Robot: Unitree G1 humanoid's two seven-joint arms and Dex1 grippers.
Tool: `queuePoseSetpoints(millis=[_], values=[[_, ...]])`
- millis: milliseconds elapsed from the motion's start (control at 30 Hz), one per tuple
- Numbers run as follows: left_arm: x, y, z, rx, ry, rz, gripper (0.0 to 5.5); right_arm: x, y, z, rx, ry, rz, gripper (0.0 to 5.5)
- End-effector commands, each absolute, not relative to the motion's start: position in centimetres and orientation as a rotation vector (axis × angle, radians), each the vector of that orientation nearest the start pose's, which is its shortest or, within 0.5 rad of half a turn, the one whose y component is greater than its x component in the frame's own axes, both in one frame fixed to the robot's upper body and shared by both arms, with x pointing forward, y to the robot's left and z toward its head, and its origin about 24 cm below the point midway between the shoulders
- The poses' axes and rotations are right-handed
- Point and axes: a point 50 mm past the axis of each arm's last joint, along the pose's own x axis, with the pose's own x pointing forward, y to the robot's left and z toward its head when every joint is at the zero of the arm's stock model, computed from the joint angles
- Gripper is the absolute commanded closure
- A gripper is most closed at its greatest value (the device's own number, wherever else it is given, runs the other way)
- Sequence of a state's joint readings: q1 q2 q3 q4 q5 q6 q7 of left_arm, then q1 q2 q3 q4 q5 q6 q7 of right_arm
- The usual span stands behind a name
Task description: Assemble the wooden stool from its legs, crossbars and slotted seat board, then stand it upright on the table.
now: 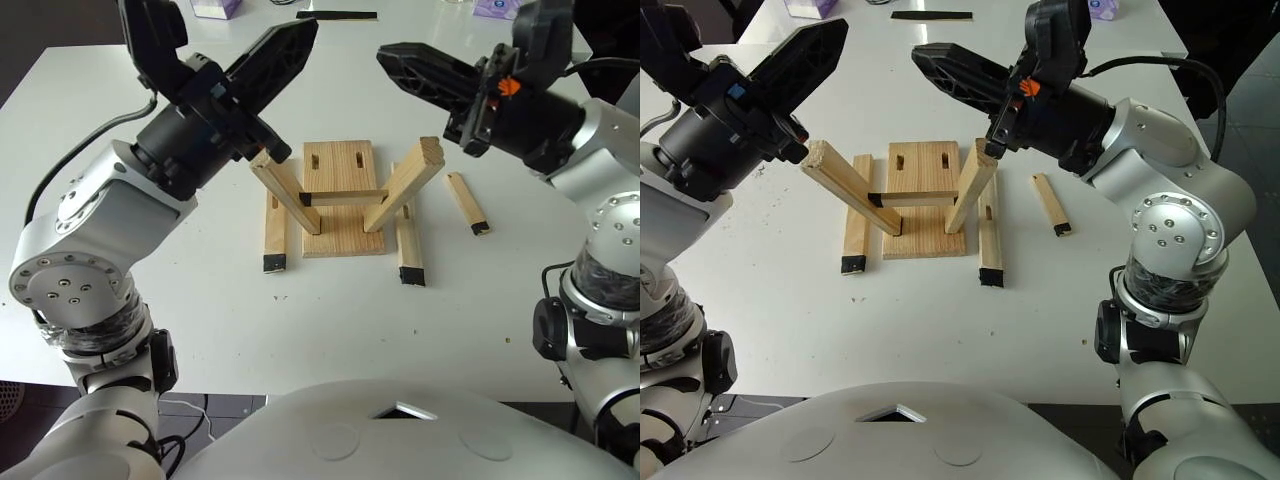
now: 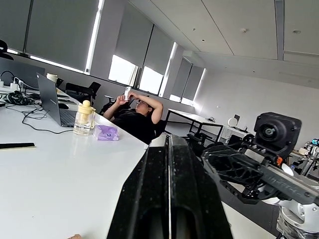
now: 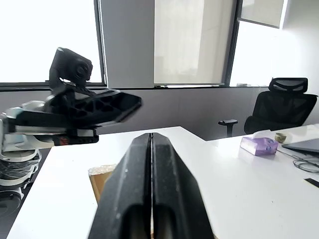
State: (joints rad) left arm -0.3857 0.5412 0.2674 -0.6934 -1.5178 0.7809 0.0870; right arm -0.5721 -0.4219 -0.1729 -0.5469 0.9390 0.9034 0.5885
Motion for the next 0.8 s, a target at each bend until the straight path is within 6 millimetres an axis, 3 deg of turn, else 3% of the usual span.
queuePoseSetpoints(millis=[33,233,300,500,667,733,800], values=[[22.4,14.7,24.5,-0.439,-0.117,-0.846,5.5,24.3,-12.1,25.2,0.138,-0.247,1.189,5.47],[22.9,13.5,18.0,-0.492,0.144,-0.819,5.5,24.6,-11.7,18.1,0.08,0.005,1.115,5.47],[22.6,13.1,17.1,-0.494,0.167,-0.819,5.5,24.3,-11.5,17.1,0.092,0.02,1.11,5.47],[23.3,14.3,20.1,-0.571,-0.026,-0.796,5.5,25.1,-11.7,21.2,0.276,-0.16,1.095,5.47],[23.7,17.9,26.1,-0.641,-0.371,-0.703,5.5,26.3,-13.8,27.1,0.531,-0.389,1.029,5.47],[23.9,19.7,27.2,-0.661,-0.444,-0.63,5.5,27.2,-15.1,27.9,0.568,-0.413,0.958,5.47],[24.8,21.7,26.3,-0.591,-0.431,-0.47,5.5,28.3,-15.9,27.2,0.531,-0.393,0.868,5.47]])
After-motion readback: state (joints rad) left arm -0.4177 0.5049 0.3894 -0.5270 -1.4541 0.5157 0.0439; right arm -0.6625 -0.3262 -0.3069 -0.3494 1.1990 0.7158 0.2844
